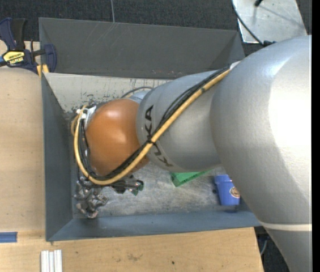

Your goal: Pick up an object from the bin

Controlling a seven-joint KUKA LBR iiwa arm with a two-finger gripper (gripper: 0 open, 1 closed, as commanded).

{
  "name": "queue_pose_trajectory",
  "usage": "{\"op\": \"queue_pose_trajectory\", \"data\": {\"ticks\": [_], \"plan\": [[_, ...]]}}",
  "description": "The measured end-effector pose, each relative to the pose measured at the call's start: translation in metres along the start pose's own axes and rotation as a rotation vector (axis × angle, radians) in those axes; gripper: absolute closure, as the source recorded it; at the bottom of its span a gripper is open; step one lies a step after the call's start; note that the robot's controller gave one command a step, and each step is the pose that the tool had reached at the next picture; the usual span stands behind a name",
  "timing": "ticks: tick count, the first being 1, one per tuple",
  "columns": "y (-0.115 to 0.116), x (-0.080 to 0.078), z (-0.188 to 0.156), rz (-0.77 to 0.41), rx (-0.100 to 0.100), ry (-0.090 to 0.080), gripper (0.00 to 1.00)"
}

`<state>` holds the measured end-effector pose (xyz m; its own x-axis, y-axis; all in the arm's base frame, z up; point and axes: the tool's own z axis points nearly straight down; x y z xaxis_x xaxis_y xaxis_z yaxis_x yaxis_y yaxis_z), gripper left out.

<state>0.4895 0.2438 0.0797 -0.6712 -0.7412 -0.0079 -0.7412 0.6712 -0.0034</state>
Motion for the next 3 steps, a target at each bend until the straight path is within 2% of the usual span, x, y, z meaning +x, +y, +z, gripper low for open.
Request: {"op": "queue_pose_trajectory", "data": {"ticks": [1, 2, 3], "plan": [[0.001, 0.002, -0.018, 0.0, -0.005, 0.01, 1.0], [0.0, -0.001, -0.032, 0.001, -0.001, 0.002, 1.0], [0.0, -0.001, -0.039, 0.001, -0.002, 0.003, 1.0]]}}
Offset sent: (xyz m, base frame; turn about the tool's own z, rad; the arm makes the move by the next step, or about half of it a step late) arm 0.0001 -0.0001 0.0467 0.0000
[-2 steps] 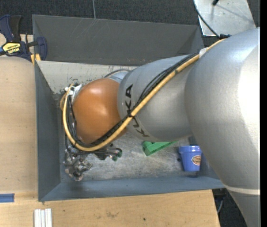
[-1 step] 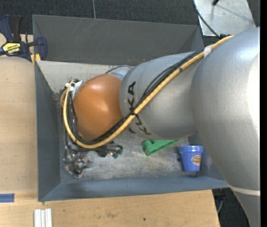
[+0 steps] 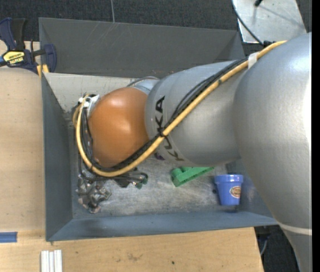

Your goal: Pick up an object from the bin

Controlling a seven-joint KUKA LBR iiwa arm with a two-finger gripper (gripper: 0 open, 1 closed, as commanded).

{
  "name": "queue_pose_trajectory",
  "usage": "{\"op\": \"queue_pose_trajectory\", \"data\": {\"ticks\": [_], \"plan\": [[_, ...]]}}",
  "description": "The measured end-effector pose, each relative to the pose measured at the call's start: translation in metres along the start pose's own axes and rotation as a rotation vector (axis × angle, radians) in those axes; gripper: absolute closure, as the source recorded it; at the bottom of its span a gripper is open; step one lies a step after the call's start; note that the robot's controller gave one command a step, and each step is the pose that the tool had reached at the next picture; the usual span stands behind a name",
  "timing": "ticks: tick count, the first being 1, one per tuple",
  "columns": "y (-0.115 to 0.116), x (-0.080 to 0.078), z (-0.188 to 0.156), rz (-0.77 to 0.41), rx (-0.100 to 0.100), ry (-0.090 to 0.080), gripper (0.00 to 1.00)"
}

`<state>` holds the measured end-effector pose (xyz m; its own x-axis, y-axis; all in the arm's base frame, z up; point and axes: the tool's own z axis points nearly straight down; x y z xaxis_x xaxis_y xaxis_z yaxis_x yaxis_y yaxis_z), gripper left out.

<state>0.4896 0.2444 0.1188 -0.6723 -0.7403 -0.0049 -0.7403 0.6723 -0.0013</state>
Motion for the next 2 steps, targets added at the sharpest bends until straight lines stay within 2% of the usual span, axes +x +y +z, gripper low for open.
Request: {"op": "queue_pose_trajectory", "data": {"ticks": [2], "plan": [[0.0, 0.001, -0.03, 0.001, -0.003, 0.007, 1.0]]}}
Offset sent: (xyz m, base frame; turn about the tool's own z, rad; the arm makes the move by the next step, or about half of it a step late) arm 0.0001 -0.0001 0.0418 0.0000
